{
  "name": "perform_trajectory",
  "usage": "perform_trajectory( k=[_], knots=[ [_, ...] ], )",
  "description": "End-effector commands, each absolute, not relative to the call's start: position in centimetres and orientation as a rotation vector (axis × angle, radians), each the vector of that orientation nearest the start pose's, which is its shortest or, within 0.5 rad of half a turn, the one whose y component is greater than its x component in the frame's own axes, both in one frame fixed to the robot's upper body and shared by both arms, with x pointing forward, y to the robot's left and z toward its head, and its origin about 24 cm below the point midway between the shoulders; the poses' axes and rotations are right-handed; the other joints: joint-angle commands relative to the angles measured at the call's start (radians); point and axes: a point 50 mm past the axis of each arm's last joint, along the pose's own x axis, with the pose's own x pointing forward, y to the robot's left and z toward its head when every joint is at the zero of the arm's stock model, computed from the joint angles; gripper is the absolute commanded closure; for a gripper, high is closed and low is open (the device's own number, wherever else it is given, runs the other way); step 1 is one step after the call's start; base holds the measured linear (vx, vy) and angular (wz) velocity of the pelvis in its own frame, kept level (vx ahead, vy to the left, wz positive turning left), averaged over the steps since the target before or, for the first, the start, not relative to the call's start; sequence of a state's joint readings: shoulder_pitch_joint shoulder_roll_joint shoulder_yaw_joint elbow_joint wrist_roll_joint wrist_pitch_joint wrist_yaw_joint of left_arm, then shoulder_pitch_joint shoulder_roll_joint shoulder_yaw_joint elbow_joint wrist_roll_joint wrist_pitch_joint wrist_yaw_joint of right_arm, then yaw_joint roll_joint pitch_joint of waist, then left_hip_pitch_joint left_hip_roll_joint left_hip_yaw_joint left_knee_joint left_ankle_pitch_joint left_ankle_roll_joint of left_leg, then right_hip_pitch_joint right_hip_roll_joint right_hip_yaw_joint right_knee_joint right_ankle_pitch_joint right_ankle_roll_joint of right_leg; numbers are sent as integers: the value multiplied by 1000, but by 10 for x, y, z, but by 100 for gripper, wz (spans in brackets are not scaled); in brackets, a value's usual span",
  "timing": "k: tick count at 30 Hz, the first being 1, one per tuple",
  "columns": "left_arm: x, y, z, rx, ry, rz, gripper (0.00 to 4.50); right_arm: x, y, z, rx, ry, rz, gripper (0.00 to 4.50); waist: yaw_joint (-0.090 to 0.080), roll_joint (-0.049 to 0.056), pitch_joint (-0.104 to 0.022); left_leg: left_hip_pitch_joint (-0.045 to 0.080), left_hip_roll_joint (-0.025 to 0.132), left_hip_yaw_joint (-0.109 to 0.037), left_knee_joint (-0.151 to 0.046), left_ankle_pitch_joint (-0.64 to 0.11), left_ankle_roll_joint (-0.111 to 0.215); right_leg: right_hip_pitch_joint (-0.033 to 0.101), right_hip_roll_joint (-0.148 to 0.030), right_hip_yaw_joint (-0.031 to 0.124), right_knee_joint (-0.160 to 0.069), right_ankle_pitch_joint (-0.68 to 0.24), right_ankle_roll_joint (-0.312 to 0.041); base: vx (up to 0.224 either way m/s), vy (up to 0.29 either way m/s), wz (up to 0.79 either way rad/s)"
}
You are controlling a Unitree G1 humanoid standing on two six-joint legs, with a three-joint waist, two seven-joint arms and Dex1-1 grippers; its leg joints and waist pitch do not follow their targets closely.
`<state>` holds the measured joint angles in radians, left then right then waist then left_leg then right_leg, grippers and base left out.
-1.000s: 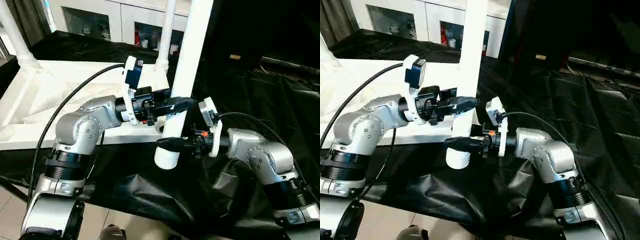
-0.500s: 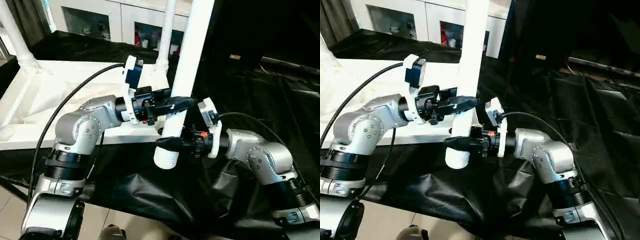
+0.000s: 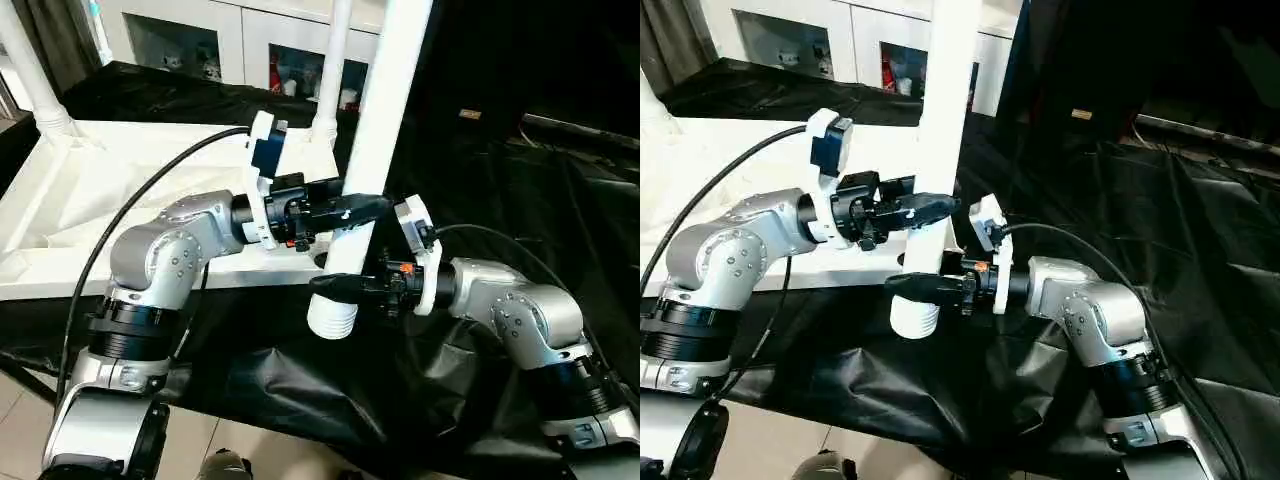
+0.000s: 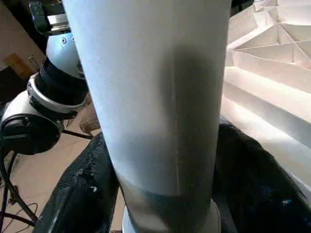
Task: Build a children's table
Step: Insert table leg to table base
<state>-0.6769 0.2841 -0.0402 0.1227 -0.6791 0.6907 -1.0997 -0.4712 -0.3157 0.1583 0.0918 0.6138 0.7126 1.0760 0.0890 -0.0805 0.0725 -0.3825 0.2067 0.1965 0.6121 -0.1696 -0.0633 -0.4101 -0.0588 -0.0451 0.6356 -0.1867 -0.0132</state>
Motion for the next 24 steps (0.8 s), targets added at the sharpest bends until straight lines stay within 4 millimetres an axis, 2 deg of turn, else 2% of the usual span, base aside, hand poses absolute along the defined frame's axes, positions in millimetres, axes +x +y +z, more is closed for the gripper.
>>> perform_trajectory(
  k=[1,19,20,24],
  knots=[
    [303,87,181,-329,23,-1538,264,289,-102,109,335,304,1374,157,1,9,-82,22,25,-13,-68,-135,-26,55,-71,42,-70,-146,-187,0,0,0],
    [305,84,181,-327,32,-1550,264,288,-100,109,359,312,1396,157,1,11,-83,22,24,-13,-67,-135,-25,56,-71,42,-68,-129,-195,0,0,0],
    [305,84,181,-327,32,-1550,264,288,-100,109,359,312,1396,185,1,11,-82,22,25,-13,-67,-137,-25,56,-71,42,-68,-132,-194,0,0,0],
    [304,85,180,-325,38,-1556,264,288,-100,109,370,311,1405,192,1,11,-82,22,25,-13,-67,-138,-24,56,-70,42,-69,-133,-194,0,0,0]
  ],
)
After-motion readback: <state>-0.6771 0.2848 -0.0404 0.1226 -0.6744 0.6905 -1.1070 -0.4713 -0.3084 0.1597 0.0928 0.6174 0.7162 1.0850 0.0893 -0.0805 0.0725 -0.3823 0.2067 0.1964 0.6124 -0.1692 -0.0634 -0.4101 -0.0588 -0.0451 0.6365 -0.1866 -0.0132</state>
